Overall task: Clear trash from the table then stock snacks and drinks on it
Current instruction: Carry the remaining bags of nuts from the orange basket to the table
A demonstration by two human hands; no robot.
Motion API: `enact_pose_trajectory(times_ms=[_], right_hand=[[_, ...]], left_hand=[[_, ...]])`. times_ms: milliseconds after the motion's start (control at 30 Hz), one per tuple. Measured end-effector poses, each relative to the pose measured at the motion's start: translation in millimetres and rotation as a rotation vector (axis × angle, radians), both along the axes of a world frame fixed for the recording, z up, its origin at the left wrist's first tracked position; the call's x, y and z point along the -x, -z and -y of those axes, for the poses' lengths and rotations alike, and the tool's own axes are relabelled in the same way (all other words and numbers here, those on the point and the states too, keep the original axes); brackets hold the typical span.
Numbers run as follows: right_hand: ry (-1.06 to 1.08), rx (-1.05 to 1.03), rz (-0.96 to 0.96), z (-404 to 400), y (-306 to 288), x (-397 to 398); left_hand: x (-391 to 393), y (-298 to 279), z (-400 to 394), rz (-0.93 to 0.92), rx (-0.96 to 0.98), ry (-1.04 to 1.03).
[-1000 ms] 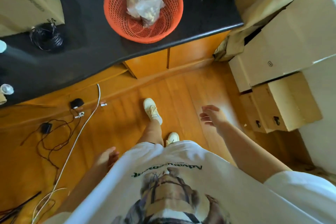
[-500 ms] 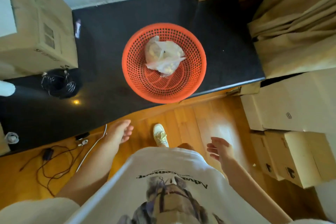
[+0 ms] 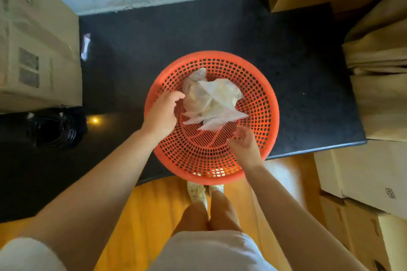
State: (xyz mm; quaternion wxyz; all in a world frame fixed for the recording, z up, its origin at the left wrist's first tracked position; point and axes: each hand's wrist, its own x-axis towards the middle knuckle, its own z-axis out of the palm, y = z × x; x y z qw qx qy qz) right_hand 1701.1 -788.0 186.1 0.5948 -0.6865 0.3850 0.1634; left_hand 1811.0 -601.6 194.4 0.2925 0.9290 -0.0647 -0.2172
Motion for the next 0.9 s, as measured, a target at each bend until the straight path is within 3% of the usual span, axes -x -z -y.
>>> enact_pose_trajectory(times_ms=[100, 267, 467, 600, 767, 900], right_hand=[[-0.061, 0.09, -0.021, 2, 28, -22], [-0.063, 0.059, 0.129, 14, 49, -34], [-0.158, -0.044, 0.151, 21, 63, -42], [-0.115, 0.049, 0.165, 13, 68, -46], [-0.026, 0.028, 0.03, 2, 71, -39], [-0.109, 0.153, 0.071, 2, 63, -35]], left_hand=[[-35, 12, 15, 0.104, -0.136, 0.18], [-63, 23, 32, 0.174, -0.277, 0.495], [-91, 29, 39, 0.131, -0.421, 0.854], [-93, 36, 44, 0.203, -0.552, 0.935], [-86, 43, 44, 0.461, -0.626, 0.943], [-80, 37, 42, 0.647, -0.725, 0.947]])
